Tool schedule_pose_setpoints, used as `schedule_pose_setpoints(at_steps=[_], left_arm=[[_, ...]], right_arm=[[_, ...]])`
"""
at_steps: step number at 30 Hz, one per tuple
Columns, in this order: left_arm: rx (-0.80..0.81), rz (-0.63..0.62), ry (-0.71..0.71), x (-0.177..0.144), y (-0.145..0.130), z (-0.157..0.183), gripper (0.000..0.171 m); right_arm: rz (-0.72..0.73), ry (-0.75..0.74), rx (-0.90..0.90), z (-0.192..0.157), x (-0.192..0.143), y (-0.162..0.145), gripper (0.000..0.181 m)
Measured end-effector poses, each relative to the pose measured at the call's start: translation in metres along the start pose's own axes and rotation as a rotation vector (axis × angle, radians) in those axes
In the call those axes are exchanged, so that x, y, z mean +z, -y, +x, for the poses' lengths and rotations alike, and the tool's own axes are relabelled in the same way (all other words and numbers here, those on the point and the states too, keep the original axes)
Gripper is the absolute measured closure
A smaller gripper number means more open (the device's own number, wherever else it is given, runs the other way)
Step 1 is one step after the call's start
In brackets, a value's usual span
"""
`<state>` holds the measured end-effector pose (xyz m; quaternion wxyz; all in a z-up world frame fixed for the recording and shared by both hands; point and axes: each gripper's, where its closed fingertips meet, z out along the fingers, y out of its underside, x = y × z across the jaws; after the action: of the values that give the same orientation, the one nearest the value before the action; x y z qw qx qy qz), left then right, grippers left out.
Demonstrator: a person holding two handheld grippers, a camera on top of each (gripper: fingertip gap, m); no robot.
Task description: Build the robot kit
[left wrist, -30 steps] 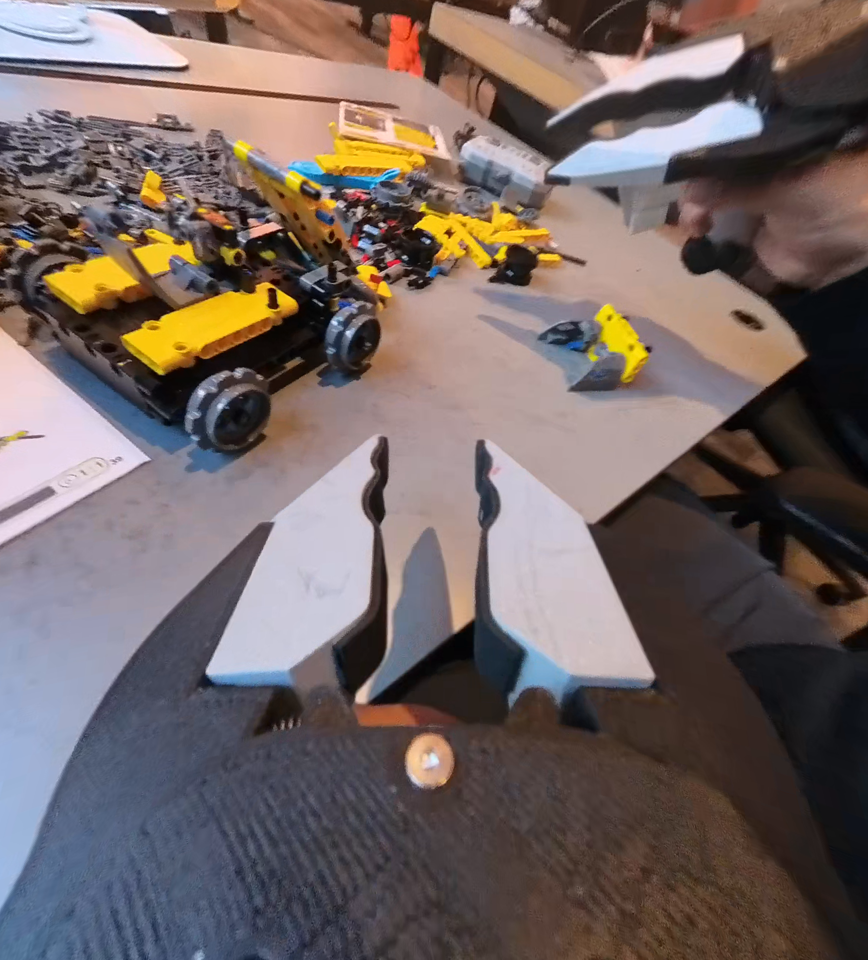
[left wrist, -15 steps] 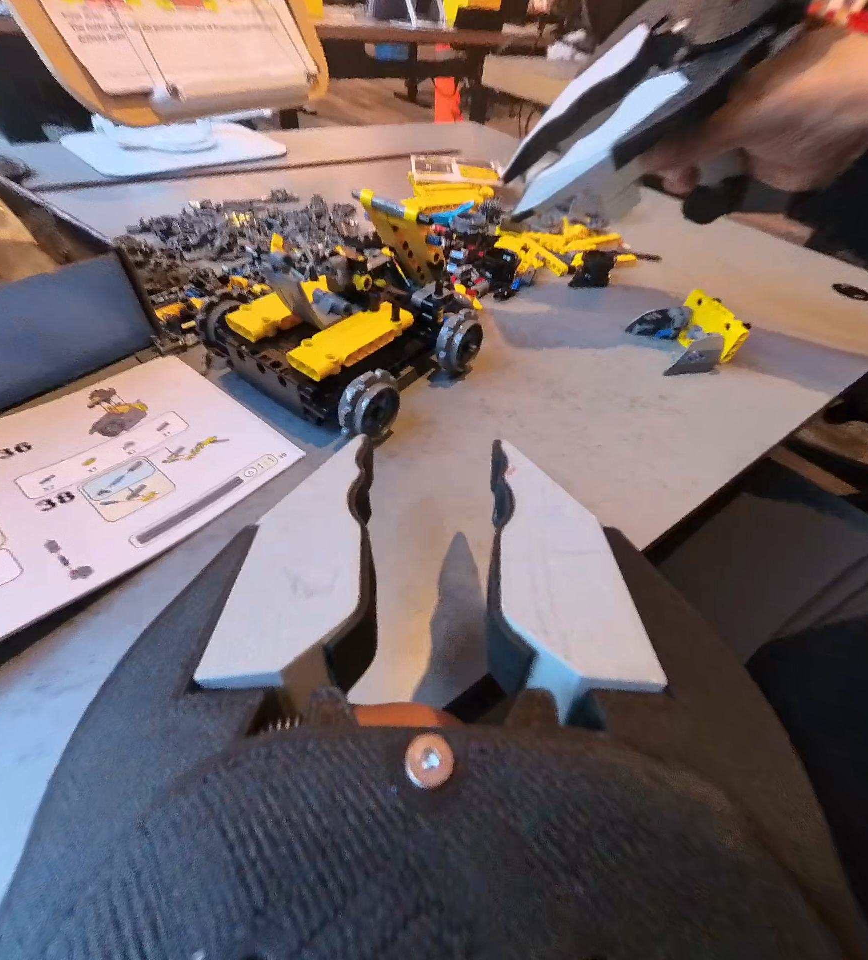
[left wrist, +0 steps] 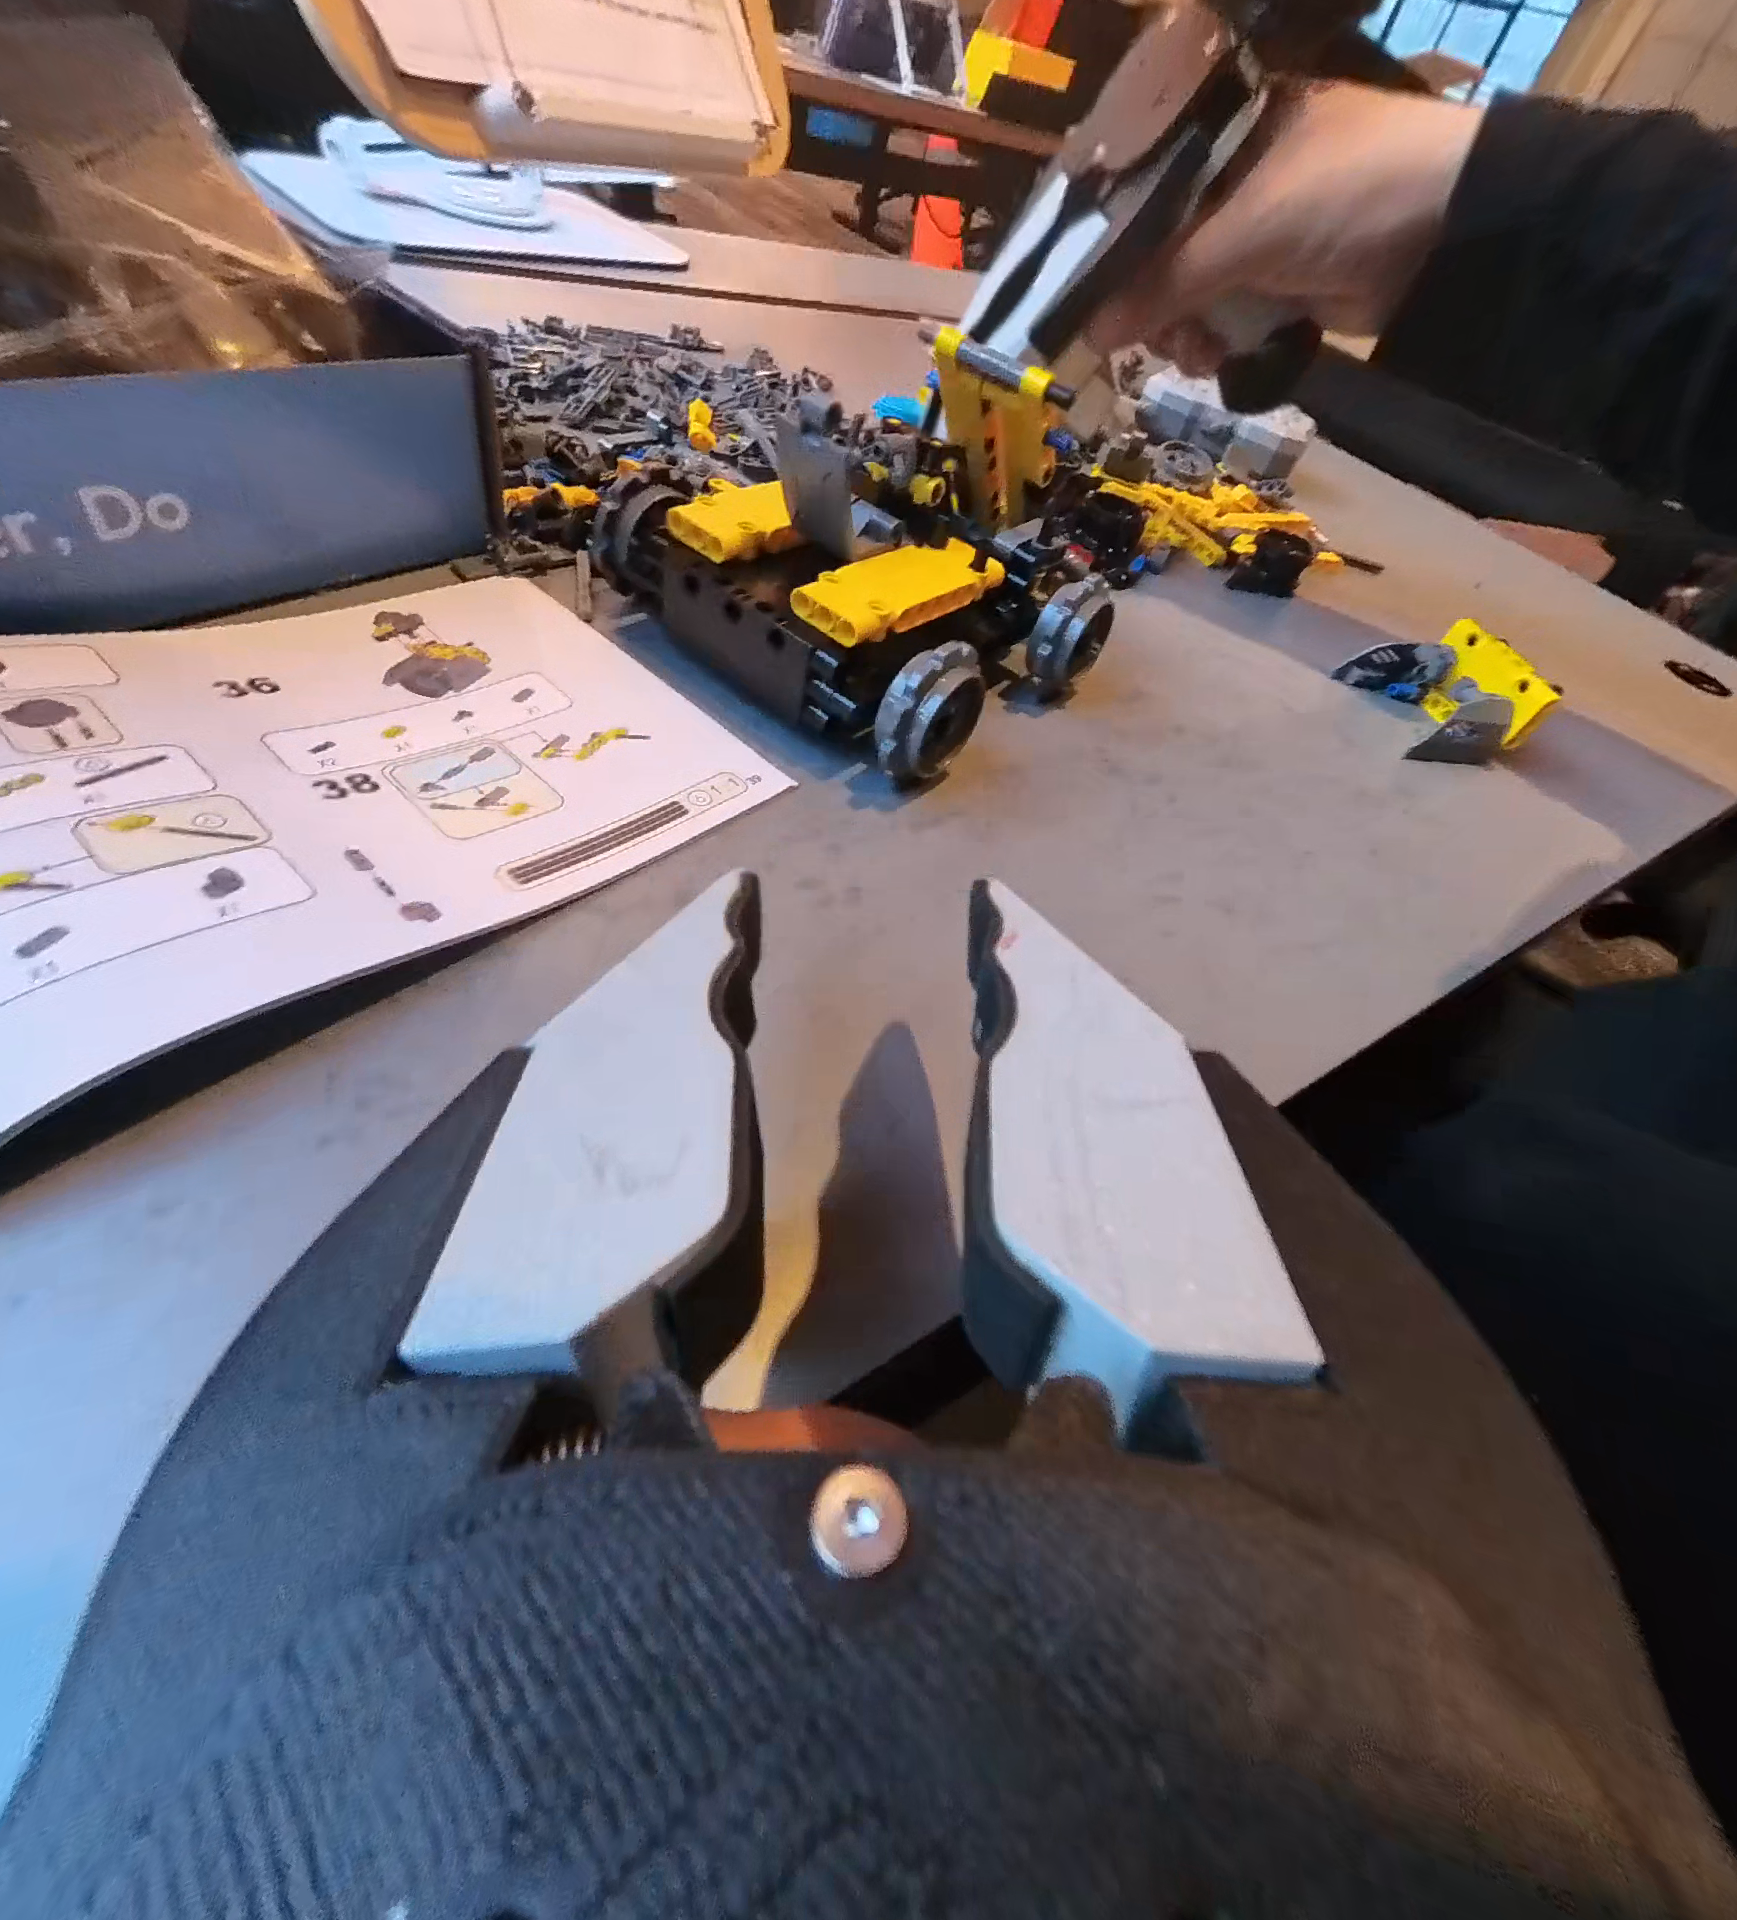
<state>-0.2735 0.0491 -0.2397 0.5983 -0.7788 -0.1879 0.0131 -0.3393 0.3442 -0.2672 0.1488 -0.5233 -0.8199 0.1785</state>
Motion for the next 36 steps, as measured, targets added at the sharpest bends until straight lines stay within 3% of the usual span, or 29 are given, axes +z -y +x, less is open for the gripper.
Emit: schedule_pose_setpoints(at_steps=[8,17,21,25,29,33,36], left_arm=[[-0.018,0.023,-0.001,-0.02,-0.004,0.006,0.133],[-0.177,0.041,0.081,-0.027,-0.003,-0.006,0.136],[-0.194,0.073,0.138,-0.022,0.017,-0.012,0.138],[-0.122,0.063,0.121,0.003,0.048,-0.007,0.136],[0.044,-0.034,0.01,0.051,0.075,0.006,0.134],[0.208,-0.152,-0.037,0.1,0.099,0.003,0.129],[0.243,-0.21,-0.104,0.129,0.115,0.005,0.129]], right_arm=[[-0.014,0.022,0.008,-0.014,-0.008,-0.018,0.169],[0.202,-0.137,0.157,0.005,-0.054,-0.035,0.161],[0.259,-0.156,0.205,0.014,-0.059,-0.048,0.153],[0.312,-0.122,0.203,0.025,-0.059,-0.047,0.152],[0.311,-0.089,0.179,0.046,-0.053,-0.031,0.154],[0.221,-0.041,0.129,0.057,-0.031,-0.02,0.17],[0.146,-0.016,0.075,0.059,-0.018,-0.018,0.181]])
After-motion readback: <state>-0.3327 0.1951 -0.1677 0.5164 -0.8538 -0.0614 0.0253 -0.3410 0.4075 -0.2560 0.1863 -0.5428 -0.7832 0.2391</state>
